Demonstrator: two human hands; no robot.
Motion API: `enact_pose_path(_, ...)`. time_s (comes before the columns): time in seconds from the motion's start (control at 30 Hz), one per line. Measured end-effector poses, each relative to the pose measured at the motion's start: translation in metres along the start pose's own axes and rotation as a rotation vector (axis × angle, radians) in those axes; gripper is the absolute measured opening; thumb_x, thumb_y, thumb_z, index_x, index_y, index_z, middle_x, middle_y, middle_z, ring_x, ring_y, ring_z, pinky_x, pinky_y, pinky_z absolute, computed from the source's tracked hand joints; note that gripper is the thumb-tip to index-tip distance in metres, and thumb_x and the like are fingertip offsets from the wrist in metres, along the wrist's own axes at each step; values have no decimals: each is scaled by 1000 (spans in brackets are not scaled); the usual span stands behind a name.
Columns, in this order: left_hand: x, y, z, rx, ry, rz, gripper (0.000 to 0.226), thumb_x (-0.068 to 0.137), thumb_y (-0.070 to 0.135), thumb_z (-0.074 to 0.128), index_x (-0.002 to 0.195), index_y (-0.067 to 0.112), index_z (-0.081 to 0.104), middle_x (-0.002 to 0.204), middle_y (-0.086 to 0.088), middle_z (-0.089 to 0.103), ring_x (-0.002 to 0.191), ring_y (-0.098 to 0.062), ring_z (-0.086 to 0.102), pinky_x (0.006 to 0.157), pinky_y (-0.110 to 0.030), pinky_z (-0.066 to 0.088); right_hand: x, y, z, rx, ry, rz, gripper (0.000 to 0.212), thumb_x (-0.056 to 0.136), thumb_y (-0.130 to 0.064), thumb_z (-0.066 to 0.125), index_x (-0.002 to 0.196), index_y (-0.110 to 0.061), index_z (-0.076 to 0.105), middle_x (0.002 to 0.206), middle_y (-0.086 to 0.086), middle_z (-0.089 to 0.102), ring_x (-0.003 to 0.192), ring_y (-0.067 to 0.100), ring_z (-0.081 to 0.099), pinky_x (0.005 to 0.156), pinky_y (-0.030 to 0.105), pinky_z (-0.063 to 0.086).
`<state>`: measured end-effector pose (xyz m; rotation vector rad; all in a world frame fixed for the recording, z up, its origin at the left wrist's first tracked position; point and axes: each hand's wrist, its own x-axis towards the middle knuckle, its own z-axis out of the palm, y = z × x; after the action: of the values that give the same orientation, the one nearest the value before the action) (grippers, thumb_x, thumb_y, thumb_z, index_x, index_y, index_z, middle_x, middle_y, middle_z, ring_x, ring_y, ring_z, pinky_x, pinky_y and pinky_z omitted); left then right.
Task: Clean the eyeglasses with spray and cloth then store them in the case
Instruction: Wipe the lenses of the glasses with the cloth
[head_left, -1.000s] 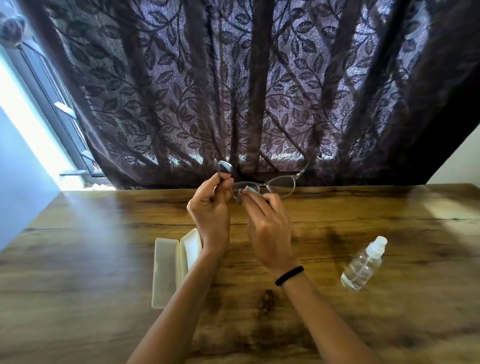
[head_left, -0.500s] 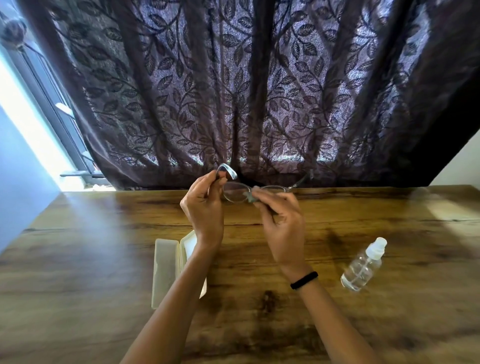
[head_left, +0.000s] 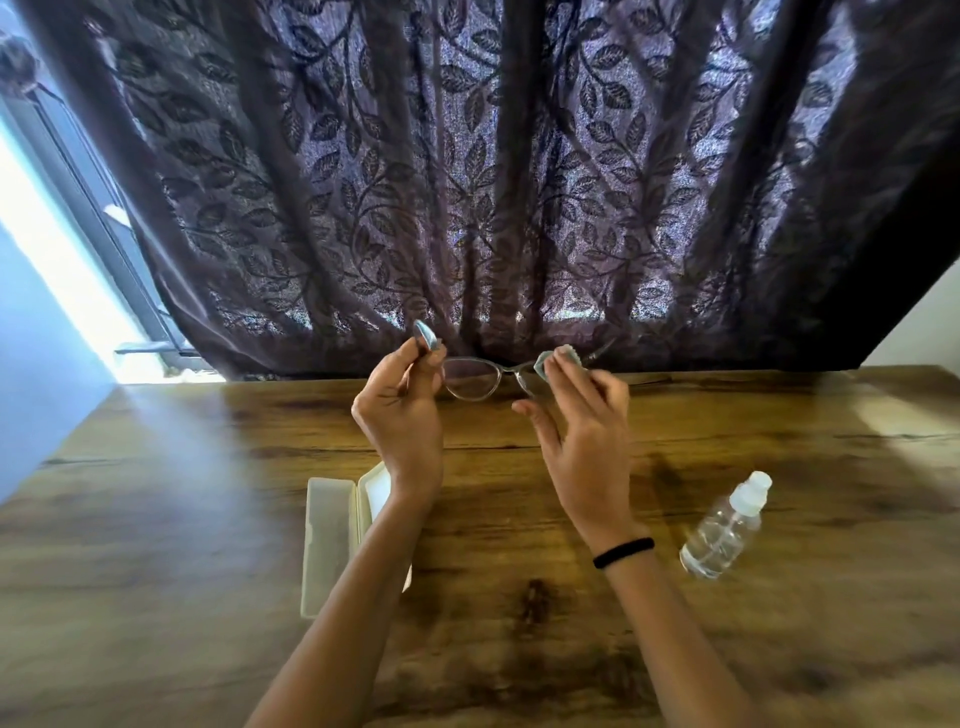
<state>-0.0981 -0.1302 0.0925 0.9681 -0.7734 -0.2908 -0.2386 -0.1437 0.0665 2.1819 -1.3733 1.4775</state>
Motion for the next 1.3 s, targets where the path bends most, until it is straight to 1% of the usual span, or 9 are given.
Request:
enact_pose_path(0.17, 1, 2, 0, -21, -4, -15, 18, 80, -7, 64, 97, -7, 67, 83, -12, 67, 70, -11, 63, 66, -27, 55, 2, -4, 4, 39, 10, -19, 35, 86, -21, 56, 119, -9, 61, 124, 0, 61, 104, 13, 42, 94, 25, 39)
enact_pose_path(0.33, -2, 4, -2, -42, -3, -27, 19, 80, -6, 64, 98, -7, 67, 88, -17, 68, 72, -14, 64, 66, -27, 55, 5, -3, 2, 138, -29, -27, 34, 83, -8, 62, 117, -12, 62, 120, -4, 63, 105, 10, 44, 92, 25, 44)
enact_pose_path(0.53, 0, 5, -1, -55, -4, -58, 19, 80, -6, 64, 98, -11, 65, 90, -24, 68, 76, -17, 66, 69, -33, 57, 7, 6, -1, 89, 45, -70, 21, 79, -17, 68, 98, -11, 71, 99, 0, 71, 92, 13, 46, 73, 36, 52)
enact_pose_path(0.7, -3, 6, 0, -77, -35, -48, 19, 79, -6, 64, 97, -2, 67, 86, -18, 68, 76, -15, 66, 68, -25, 56, 4, 14, 1, -41, 117, -43, 19, 80, -28, 69, 90, -12, 72, 90, -1, 69, 89, 16, 47, 71, 34, 49)
enact_pose_path(0.8, -1, 6, 1, -102, -37, -44, 22, 79, -8, 64, 98, 3, 66, 82, -12, 66, 71, -10, 64, 66, -22, 55, 4, 15, 2, -20, 96, -32, 21, 81, -29, 68, 96, -15, 71, 96, -2, 66, 95, 16, 43, 77, 36, 46)
enact_pose_path(0.93, 2, 8, 2, -101, -42, -37, 21, 80, -10, 62, 99, -2, 66, 85, -15, 66, 72, -8, 64, 66, -20, 55, 5, 13, 1, 31, 10, -57, 28, 81, -33, 63, 105, -19, 69, 106, 1, 63, 102, 18, 40, 85, 36, 42)
enact_pose_path(1.07, 3, 8, -1, -100, -67, -35, 22, 80, -9, 62, 98, 5, 66, 84, -12, 67, 75, -12, 65, 67, -21, 55, 10, 12, 1, 40, -36, -66, 33, 84, -34, 58, 115, -23, 63, 111, 1, 57, 101, 18, 37, 82, 37, 44)
enact_pose_path(1.2, 2, 6, 0, -107, -80, -40, 21, 81, -8, 62, 99, 2, 66, 86, -14, 67, 80, -20, 65, 69, -22, 55, 16, 15, 1, -85, -116, -107, 43, 88, -36, 49, 130, -28, 49, 120, -2, 40, 99, 18, 34, 80, 34, 40)
enact_pose_path(1.3, 0, 5, 1, -102, -93, -31, 22, 81, -7, 62, 99, 5, 66, 86, -14, 67, 79, -19, 66, 68, -23, 54, 19, 14, 1, -181, -124, -95, 44, 89, -38, 45, 132, -27, 45, 121, 1, 38, 98, 20, 34, 77, 35, 41)
